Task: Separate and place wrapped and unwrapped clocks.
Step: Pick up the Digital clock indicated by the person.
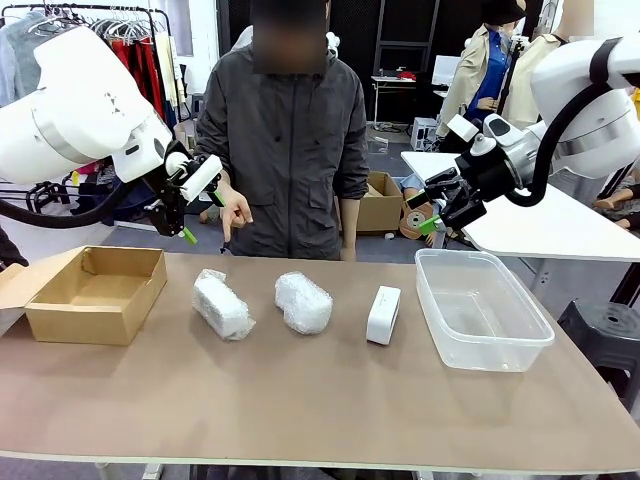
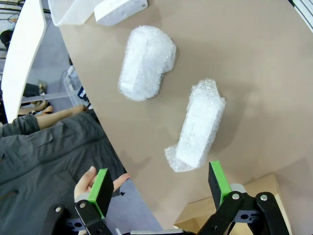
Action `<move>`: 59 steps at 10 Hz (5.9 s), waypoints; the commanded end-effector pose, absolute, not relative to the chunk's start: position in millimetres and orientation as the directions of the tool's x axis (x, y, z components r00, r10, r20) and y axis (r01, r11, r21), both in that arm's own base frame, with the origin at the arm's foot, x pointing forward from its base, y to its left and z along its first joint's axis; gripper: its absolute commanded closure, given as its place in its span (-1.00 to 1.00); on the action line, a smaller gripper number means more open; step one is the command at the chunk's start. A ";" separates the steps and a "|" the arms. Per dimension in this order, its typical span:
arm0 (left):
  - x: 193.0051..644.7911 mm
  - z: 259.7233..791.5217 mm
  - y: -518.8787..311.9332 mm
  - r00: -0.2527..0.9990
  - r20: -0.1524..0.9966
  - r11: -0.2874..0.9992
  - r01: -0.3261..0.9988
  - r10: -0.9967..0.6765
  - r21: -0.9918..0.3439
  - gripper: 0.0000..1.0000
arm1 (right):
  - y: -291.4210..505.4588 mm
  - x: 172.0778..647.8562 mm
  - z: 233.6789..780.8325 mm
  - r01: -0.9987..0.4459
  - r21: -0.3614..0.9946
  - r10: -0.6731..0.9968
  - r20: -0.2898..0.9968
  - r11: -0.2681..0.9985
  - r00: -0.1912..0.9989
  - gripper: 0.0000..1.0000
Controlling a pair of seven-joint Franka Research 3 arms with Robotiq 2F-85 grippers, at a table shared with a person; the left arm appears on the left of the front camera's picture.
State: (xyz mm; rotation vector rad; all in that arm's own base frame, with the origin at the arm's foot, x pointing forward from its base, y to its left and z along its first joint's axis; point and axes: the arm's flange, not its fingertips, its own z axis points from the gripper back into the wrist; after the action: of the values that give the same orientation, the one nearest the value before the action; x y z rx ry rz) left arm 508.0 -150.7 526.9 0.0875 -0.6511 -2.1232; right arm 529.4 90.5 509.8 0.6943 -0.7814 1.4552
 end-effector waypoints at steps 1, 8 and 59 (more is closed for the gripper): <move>513.1 524.0 -156.0 -0.622 0.173 -0.504 0.742 -0.764 0.441 -1.00 | 89.8 528.9 510.0 -0.999 -0.053 0.591 0.806 0.005 -0.039 -1.00; 548.8 468.9 -230.9 -0.743 0.014 -0.716 0.650 -0.669 0.257 -1.00 | 89.8 528.9 510.0 -0.999 -0.053 0.591 0.806 0.005 -0.039 -1.00; 552.2 652.8 -161.9 -0.456 0.035 -0.448 0.884 -0.889 0.134 1.00 | 89.8 528.9 510.0 -0.999 -0.053 0.591 0.806 0.005 -0.039 -1.00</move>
State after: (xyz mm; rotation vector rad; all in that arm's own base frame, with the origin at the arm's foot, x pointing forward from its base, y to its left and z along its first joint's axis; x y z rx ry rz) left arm 554.8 -165.5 650.7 0.0385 -0.1670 -2.0417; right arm 529.5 90.1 509.3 0.6955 -0.7803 1.4544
